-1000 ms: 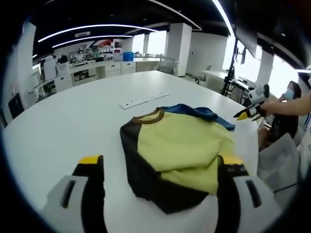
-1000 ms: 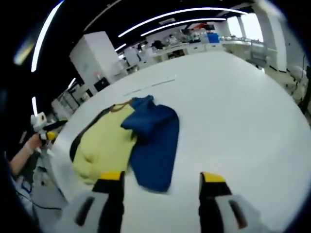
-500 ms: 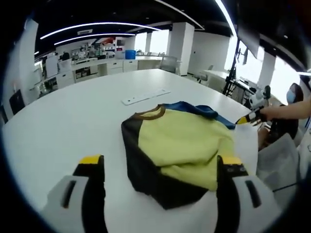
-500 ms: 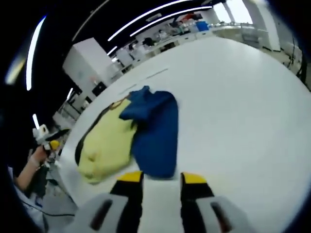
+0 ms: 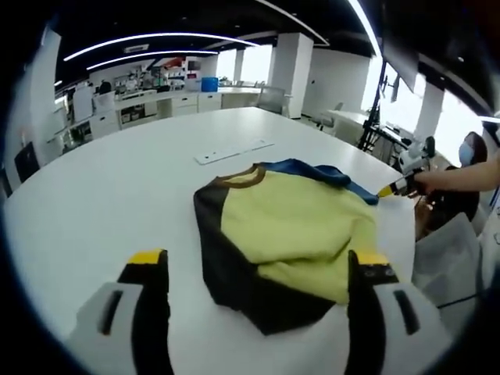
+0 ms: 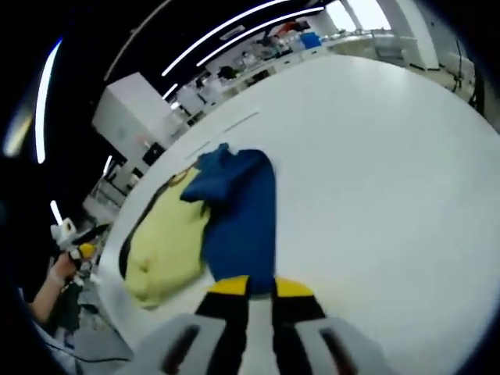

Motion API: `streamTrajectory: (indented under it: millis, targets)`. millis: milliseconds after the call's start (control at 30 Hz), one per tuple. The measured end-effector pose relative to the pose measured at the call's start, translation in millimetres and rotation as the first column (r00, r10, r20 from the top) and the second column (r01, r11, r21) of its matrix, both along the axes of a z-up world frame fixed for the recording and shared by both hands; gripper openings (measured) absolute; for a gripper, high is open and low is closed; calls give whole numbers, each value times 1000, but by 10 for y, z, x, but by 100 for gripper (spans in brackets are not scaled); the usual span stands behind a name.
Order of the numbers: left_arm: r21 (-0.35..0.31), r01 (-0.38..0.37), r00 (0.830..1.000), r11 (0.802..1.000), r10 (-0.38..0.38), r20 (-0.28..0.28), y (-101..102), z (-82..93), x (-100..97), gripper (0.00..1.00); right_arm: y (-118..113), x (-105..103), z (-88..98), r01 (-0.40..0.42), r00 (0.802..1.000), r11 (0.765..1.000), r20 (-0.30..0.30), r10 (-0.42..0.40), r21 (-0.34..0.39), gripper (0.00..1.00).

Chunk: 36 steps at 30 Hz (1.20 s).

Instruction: Fold the garment on the visible template until the final outline fits inside the template.

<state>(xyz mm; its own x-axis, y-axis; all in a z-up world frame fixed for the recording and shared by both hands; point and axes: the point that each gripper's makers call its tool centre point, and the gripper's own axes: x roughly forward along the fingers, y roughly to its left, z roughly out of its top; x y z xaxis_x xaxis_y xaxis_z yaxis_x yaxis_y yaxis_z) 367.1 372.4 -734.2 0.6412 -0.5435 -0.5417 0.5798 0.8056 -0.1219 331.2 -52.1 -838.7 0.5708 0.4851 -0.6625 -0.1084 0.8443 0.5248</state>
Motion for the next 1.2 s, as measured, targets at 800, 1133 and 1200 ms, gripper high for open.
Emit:
streamTrajectory:
  millis: [800, 1133, 1200]
  targets:
    - [-16, 10, 1000, 1000, -10, 2, -123, -97, 158, 91, -937, 474, 287, 20, 999, 981, 47, -11, -195, 0]
    - [-14, -14, 1000, 1000, 14, 5, -152, -155, 300, 88, -1233, 843, 252, 48, 999, 968, 24, -44, -248, 0]
    - [-16, -20, 1000, 1000, 20, 3, -130, -175, 335, 88, -1300, 913, 223, 44, 999, 962, 21, -40, -271, 0]
